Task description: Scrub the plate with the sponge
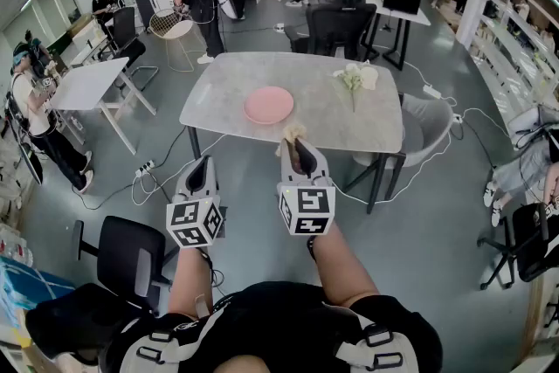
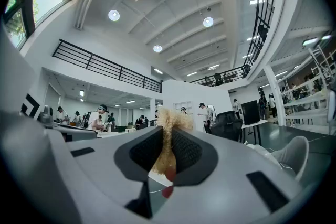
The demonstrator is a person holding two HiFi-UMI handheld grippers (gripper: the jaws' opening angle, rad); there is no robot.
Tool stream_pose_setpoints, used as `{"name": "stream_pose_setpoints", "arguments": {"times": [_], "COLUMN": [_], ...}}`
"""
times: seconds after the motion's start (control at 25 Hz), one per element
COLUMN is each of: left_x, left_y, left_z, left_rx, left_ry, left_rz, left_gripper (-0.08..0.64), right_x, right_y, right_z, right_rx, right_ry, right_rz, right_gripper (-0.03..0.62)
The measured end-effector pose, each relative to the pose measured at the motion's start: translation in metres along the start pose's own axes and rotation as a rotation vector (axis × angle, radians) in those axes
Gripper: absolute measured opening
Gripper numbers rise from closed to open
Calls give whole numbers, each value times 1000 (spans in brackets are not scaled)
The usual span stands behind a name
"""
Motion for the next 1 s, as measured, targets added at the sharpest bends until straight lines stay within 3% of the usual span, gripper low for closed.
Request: {"name": "stream_pose_setpoints", "arguments": {"times": [0.56,1.0], "left_x": [-1,-17], "left_y": [37,74], "left_z": [12,10], "left_rx": [-30,-51], "left_ry": [-23,-10], "left_rz": [-3,14], "left_gripper": [-2,-2], "right_x": [-2,-15], "right_y": [49,77], "right_z": [-16,-28], "right_rx": [26,-12], "right_ry": [-9,20], "right_rz": [-1,25], "right_gripper": [52,53]}}
Point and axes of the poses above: the fingertips, and each gripper's own axes: z backward along the fingers, y to its left, x out of its top, the point moved 3 cm from there along z, backward along the fingers, and after that the axes turned 15 degrees about y, right-handed, at the moved point
